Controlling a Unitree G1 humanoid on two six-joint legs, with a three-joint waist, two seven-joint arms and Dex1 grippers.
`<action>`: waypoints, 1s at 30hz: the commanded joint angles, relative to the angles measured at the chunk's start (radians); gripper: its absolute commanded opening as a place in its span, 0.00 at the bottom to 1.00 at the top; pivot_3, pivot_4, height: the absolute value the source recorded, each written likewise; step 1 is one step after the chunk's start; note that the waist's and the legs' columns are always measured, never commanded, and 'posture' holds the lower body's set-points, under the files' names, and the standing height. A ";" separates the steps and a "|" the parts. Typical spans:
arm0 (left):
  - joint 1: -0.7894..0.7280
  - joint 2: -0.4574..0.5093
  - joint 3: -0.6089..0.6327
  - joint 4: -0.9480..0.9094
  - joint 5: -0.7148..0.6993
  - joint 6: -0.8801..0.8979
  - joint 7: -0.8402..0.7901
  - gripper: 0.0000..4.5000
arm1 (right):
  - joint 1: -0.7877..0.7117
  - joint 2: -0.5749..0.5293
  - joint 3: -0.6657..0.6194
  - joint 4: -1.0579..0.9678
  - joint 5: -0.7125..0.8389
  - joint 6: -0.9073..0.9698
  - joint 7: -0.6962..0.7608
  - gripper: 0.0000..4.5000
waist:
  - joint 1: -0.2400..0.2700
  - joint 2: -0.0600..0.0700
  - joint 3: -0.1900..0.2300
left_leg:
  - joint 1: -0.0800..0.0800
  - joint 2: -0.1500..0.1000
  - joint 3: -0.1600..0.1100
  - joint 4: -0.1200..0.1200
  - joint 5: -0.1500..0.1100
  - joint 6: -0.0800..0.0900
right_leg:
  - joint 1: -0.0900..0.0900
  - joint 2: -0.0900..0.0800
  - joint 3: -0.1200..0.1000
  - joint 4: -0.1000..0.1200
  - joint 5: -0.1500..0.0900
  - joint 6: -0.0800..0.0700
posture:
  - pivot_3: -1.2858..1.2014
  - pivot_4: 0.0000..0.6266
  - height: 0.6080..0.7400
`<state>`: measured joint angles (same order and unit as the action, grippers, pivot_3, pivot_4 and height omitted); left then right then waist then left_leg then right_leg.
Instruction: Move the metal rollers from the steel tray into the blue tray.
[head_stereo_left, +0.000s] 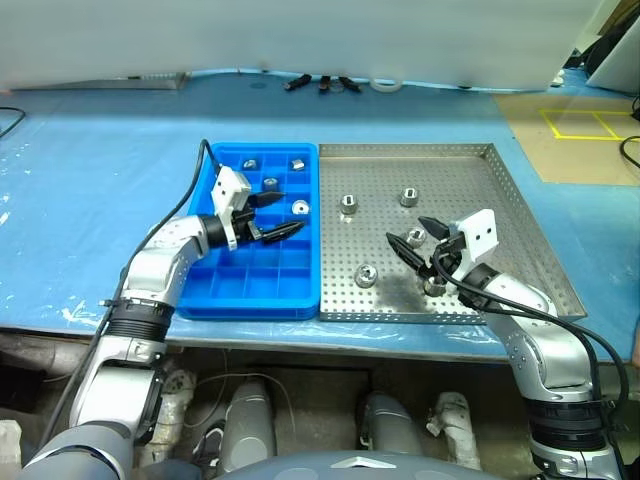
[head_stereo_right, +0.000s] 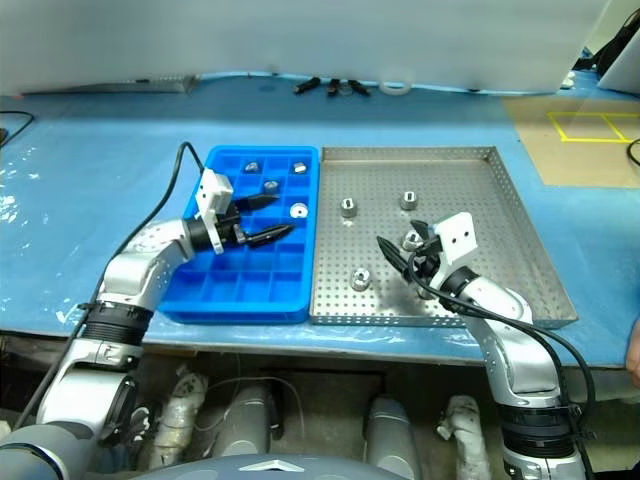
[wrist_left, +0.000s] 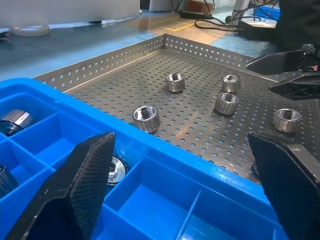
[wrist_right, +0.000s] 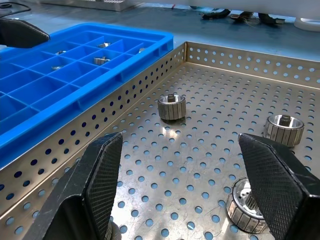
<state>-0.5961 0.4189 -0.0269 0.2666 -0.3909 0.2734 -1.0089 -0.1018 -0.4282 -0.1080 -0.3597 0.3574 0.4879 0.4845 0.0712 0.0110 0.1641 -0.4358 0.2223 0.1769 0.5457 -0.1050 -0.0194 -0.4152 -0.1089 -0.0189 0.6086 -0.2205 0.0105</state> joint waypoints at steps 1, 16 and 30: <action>-0.116 0.002 0.021 0.031 -0.009 -0.018 -0.028 1.00 | 0.013 0.008 -0.029 -0.049 0.014 -0.021 -0.015 0.86 | 0.002 0.000 0.000 | 0.000 0.000 0.000 0.000 0.000 0.000 | 0.000 0.000 0.000 0.000 0.000 0.000 | 0.46 0.24 1.00; -0.738 -0.208 -0.147 0.987 0.373 -0.331 0.043 1.00 | 0.085 0.094 -0.015 -0.102 -0.037 -0.081 -0.138 0.86 | -0.011 -0.001 0.000 | -0.002 -0.002 0.000 0.001 -0.001 0.002 | 0.000 0.000 0.000 -0.002 0.000 0.001 | 0.38 0.24 1.00; -0.754 -0.349 -0.210 1.111 0.660 -0.296 0.441 1.00 | 0.178 0.156 -0.009 -0.172 -0.095 -0.100 -0.242 0.86 | -0.055 -0.001 0.000 | -0.002 -0.003 0.000 0.002 -0.002 0.003 | 0.000 -0.001 0.000 -0.003 0.000 0.000 | 0.32 0.24 1.00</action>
<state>-1.3397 0.0825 -0.2420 1.3836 0.2490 -0.0244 -0.5957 0.0734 -0.2739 -0.1109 -0.4836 0.2692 0.4133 0.2519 0.0157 0.0098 0.1646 -0.4378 0.2194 0.1771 0.5475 -0.1068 -0.0161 -0.4148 -0.1099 -0.0191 0.6054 -0.2204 0.0110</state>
